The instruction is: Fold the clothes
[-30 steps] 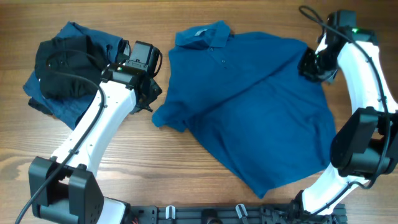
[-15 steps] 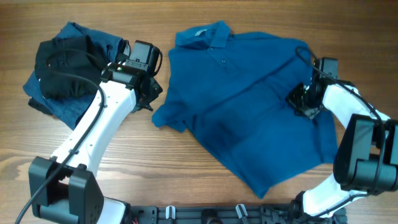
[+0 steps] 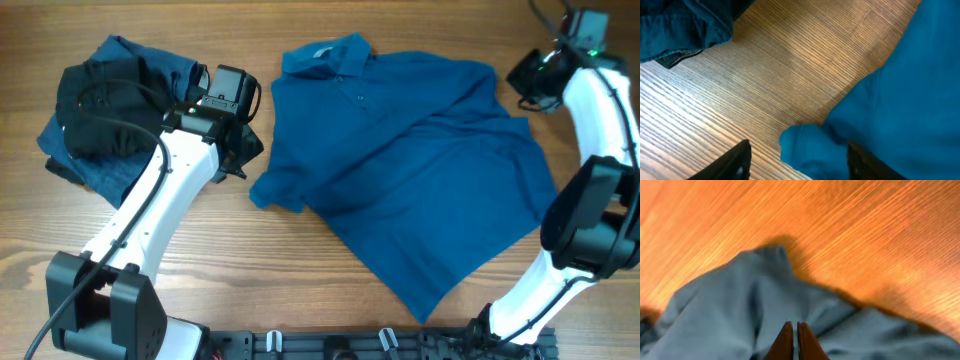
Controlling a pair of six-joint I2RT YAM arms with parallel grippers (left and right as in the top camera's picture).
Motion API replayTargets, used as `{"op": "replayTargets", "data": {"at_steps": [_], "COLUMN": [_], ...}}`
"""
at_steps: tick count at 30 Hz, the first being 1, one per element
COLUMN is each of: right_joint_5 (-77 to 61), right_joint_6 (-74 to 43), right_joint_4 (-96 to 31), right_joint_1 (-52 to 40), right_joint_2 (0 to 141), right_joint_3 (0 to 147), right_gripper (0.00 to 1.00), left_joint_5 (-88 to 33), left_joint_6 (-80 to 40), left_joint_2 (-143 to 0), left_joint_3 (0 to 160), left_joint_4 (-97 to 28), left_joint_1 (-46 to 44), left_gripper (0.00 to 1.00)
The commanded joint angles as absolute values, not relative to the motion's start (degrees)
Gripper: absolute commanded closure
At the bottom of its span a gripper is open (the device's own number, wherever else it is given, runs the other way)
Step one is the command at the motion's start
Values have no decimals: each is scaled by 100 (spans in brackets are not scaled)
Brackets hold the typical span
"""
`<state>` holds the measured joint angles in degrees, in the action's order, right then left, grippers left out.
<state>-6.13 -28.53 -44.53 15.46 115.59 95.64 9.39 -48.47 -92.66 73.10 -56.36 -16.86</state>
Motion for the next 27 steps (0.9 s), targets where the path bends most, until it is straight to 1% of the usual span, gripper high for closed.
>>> {"op": "replayTargets", "data": {"at_steps": [1, 2, 3, 5, 7, 10, 14, 15, 18, 22, 23, 24, 25, 27], "right_joint_5": [-1286, -1267, -1275, -1264, -1240, -517, -377, -305, 591, 718, 768, 849, 893, 1015], "right_joint_6": [-2502, -2499, -2506, -2508, -2604, -3280, -3343, -3406, -3999, -3898, -3898, -3865, -3811, -3743], "right_joint_4": [-5483, -5892, -6344, -6449, -6311, -5712, -4989, -4834, -4289, -3144, -2993, -2727, -2655, -2615], "right_joint_1": [1623, 1623, 1623, 1621, 1653, 1879, 2340, 2401, 2499, 2644, 2670, 2722, 2744, 2788], "right_joint_2": [11474, 11476, 11474, 11474, 11474, 11474, 11476, 11476, 11483, 11491, 11491, 11491, 11491, 11491], "right_joint_3": [9686, 9644, 9369, 8947, 8453, 7446, 6794, 6733, 6700, 6772, 6807, 6901, 6954, 7102], "right_gripper": [86, 86, 92, 95, 96, 96, 96, 96, 96, 96, 96, 96, 96, 96], "left_joint_5": [814, 801, 797, 797, 797, 794, 794, 794, 794, 792, 792, 792, 773, 620], "left_joint_6": [-4508, -4462, -4366, -4366, -4366, -4364, -4366, -4366, -4366, -4368, -4368, -4368, -4366, -4261], "left_joint_2": [-9205, -9205, -9205, -9205, -9205, -9205, -9205, -9205, -9205, -9205, -9205, -9205, -9205, -9205], "left_joint_3": [7312, 7312, 7312, 7312, 7312, 7312, 7312, 7312, 7312, 7312, 7312, 7312, 7312, 7312], "left_joint_4": [-5638, -5651, -5662, -5655, -5653, -5662, -5612, -5594, -5577, -5572, -5572, -5575, -5575, -5572], "left_joint_1": [-1664, -1664, -1664, -1664, -1664, -1664, -1664, -1664, -1664, -1664, -1664, -1664, -1664, -1667], "left_gripper": [37, 36, 34, 33, 31, 26, 21, 19, 14, 12, 10, 6, 2, 0]}}
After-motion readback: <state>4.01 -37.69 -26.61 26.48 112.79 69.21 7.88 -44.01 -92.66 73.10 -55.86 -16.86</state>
